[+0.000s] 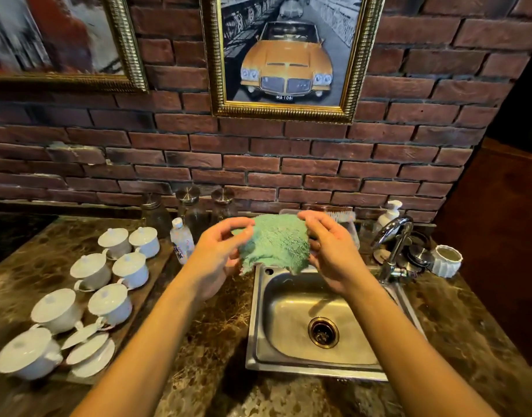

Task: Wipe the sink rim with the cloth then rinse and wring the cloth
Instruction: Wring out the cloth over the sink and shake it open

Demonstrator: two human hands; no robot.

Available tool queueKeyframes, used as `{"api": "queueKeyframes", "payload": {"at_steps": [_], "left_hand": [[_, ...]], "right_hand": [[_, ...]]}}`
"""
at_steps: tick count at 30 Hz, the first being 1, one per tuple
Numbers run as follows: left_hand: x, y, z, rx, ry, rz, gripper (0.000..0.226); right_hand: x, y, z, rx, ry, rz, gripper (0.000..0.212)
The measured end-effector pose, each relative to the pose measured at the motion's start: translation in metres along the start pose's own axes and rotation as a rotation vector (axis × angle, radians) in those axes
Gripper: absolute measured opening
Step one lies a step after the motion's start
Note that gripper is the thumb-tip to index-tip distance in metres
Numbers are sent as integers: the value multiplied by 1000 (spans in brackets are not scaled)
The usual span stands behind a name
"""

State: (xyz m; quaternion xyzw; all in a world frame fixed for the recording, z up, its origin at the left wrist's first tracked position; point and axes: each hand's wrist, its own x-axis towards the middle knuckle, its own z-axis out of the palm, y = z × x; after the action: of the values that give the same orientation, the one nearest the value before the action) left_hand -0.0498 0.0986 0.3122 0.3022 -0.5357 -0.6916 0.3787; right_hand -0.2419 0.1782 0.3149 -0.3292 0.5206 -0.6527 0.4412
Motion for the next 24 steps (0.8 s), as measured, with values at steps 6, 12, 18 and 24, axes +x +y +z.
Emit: {"api": "queueKeyframes", "payload": {"at_steps": [6, 12, 18, 24], "left_hand": [[9, -41, -43, 159, -5, 18, 38], [22, -94, -88, 128, 105, -173, 33], [31, -162, -133, 79, 167, -316, 23], [45, -210, -177, 175, 116, -559, 25]], "right_hand": [[4, 38, -5, -163, -92, 30, 24], [24, 101, 2, -153, -63, 238, 22], [49, 193, 18, -204, -39, 394, 34], [75, 249, 16, -226, -89, 549, 44]]}}
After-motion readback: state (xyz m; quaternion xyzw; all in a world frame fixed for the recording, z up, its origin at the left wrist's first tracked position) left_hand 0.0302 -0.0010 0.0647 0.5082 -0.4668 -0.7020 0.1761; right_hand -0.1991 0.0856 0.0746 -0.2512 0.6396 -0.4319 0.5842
